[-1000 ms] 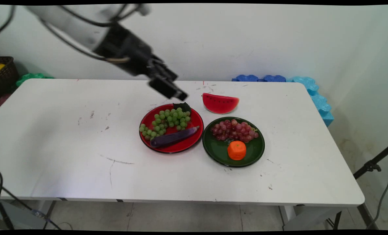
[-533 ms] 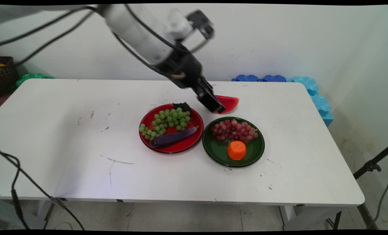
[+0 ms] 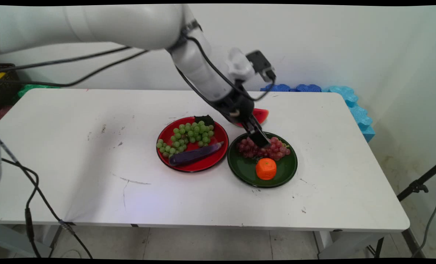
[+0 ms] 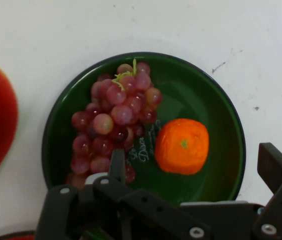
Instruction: Pick up the mandarin from the green plate
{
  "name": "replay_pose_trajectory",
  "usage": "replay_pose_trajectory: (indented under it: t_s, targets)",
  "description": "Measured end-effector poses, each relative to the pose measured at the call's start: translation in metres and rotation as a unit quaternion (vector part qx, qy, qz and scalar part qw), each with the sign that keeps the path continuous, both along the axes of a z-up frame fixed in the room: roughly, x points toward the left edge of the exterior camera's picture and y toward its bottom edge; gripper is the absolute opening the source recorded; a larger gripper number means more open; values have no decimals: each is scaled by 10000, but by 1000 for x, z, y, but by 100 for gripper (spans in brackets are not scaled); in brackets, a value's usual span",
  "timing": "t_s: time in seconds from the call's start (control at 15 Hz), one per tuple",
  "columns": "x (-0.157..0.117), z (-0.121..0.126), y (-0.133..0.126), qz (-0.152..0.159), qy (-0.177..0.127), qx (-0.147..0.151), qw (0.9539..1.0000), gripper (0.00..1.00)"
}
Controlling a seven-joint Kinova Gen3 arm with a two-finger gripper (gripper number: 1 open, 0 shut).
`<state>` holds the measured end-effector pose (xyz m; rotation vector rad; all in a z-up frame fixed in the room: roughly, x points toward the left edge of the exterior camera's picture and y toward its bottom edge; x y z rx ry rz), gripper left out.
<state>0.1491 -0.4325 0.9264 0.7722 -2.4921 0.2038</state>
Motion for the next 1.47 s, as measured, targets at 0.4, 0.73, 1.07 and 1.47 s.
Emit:
replay_pose_trajectory:
  t_s: [0.4, 0.73, 1.07, 1.47]
  targets:
    - [-26, -48, -8, -158, -190, 88, 9997, 100]
    - [-39, -80, -10, -236, -273, 151, 9992, 100]
    - [-48, -98, -10, -308, -308, 167, 9989, 100]
    - [-55, -109, -11, -403, -310, 119, 9986, 100]
